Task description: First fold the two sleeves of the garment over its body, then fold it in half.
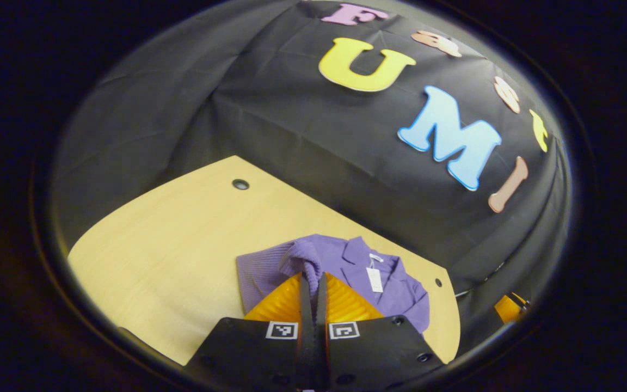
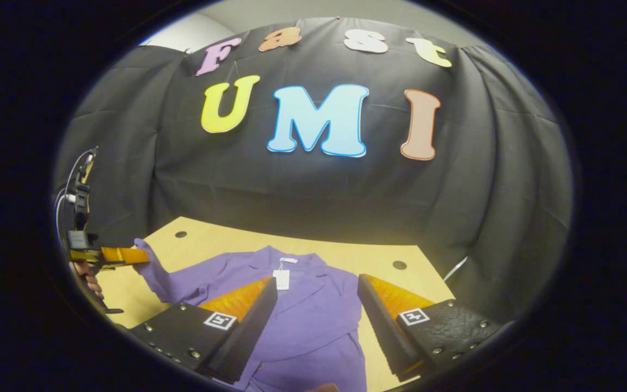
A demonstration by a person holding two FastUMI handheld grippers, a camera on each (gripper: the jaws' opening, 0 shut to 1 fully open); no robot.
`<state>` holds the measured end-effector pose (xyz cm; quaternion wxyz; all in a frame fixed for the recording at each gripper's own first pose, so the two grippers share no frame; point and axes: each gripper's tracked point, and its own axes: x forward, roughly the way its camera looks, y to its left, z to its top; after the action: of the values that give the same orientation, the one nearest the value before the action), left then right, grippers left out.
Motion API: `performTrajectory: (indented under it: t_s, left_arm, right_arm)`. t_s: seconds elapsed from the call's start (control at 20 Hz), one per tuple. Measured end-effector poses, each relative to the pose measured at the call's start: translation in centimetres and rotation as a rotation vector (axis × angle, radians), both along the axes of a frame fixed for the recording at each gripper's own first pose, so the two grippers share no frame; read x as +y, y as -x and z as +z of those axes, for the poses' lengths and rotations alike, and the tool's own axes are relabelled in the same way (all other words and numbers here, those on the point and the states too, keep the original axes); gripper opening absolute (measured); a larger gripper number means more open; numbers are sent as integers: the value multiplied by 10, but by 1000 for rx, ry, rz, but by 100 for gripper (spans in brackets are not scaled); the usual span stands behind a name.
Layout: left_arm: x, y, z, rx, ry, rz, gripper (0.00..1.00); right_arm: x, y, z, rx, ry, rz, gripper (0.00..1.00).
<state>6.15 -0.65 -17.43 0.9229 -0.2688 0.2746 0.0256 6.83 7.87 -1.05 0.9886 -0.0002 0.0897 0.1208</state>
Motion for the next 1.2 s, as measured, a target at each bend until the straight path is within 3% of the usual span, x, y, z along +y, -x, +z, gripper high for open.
performTrajectory:
  t_s: [0.4, 0.8, 1.0, 1.2]
  left_arm:
    - [-121, -10, 39, -59, -96, -280, 7]
    - [-226, 28, 32, -55, -174, -548, 6]
    - [-266, 55, 8, -10, -188, -611, 7]
    - [-288, 73, -22, 30, -221, -622, 7]
  right_arm:
    - [-38, 6, -6, 7, -24, -69, 93]
    - [-74, 19, -23, 33, -47, -122, 93]
    - [-87, 29, -45, 67, -47, -112, 93]
    - [-102, 37, -62, 85, -34, -90, 93]
